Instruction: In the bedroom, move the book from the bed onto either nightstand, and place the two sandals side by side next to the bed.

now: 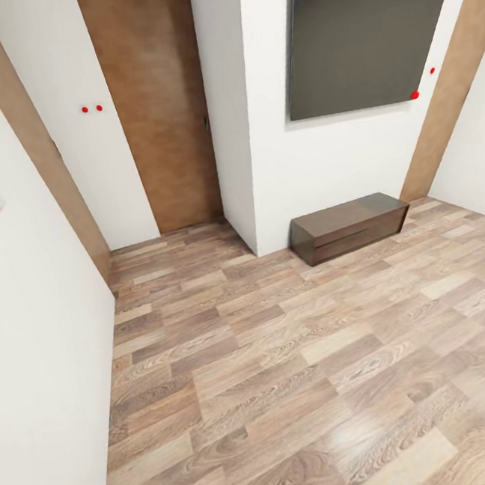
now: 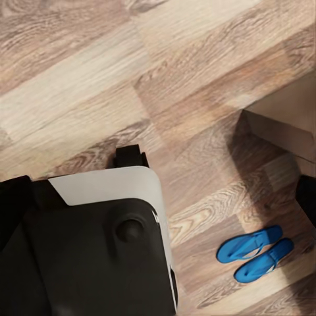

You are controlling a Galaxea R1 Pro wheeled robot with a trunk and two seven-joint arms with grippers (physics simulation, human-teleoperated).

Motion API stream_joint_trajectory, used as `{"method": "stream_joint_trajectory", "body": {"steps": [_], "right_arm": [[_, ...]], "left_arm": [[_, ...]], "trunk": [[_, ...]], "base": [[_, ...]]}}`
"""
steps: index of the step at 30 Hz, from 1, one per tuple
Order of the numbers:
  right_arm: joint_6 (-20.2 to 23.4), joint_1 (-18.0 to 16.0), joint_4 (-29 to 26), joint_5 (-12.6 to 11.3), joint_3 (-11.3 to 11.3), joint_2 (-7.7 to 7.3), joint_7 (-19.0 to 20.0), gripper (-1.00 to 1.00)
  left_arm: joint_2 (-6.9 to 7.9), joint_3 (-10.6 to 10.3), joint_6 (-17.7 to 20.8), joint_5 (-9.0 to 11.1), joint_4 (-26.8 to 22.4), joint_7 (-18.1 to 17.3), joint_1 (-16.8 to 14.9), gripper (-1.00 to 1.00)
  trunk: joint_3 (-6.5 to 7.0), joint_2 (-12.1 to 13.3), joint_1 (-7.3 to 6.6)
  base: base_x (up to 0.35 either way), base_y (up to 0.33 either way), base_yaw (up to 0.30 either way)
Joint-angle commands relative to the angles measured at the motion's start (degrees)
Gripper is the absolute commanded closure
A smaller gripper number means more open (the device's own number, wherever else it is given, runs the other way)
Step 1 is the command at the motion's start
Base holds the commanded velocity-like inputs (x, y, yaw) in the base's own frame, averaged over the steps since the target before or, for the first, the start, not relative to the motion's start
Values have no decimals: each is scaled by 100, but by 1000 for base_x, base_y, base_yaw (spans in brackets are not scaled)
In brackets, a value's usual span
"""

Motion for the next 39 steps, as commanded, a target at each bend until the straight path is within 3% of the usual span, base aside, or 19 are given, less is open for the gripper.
{"method": "stream_joint_trajectory", "body": {"steps": [1,39], "right_arm": [[27,0,-13,-30,-14,2,-17,-100],[24,0,-13,-32,-10,2,-17,-100]], "left_arm": [[4,-44,36,59,-12,-10,-2,-100],[-20,-44,28,66,-13,-19,-2,-100]], "trunk": [[2,-5,3],[345,-5,3]], "base": [[152,4,64],[96,1,66]]}}
